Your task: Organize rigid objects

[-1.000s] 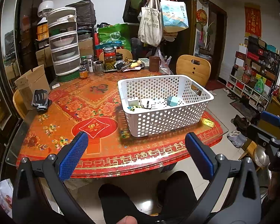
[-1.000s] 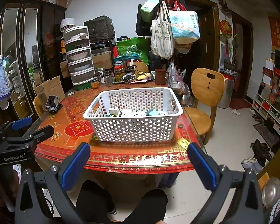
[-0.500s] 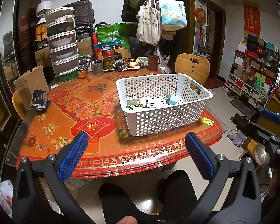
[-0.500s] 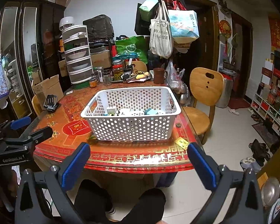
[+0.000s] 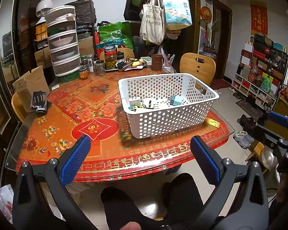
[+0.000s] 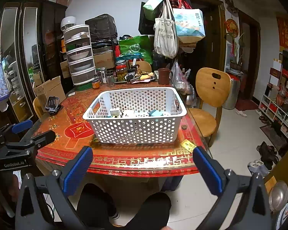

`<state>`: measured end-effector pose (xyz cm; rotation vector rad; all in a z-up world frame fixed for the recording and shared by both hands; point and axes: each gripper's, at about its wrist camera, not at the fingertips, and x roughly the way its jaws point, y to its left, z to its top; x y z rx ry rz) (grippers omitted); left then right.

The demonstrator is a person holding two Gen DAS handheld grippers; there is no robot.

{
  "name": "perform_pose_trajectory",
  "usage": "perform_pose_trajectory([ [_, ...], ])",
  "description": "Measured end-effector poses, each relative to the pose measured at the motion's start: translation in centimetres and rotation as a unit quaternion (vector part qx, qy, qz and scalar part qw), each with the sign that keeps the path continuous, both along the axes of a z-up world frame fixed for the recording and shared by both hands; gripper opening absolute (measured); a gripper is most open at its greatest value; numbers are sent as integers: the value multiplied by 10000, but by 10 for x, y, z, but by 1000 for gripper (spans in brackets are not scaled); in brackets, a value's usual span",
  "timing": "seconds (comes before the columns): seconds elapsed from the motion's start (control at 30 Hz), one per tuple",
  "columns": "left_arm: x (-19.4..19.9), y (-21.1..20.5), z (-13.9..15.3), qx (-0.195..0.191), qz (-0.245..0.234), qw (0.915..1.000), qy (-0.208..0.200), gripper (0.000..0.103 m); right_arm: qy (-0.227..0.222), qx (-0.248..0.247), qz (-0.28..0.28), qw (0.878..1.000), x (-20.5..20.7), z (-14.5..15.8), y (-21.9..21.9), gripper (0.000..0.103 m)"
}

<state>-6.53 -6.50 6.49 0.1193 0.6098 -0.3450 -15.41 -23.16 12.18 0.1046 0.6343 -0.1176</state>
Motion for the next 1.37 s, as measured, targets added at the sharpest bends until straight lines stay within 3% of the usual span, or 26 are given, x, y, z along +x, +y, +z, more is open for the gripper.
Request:
perform_pose_trajectory([
  [1.37, 2, 2, -9, 60, -52, 10000, 2, 102, 151, 83, 41, 9998, 9, -12, 6, 103],
])
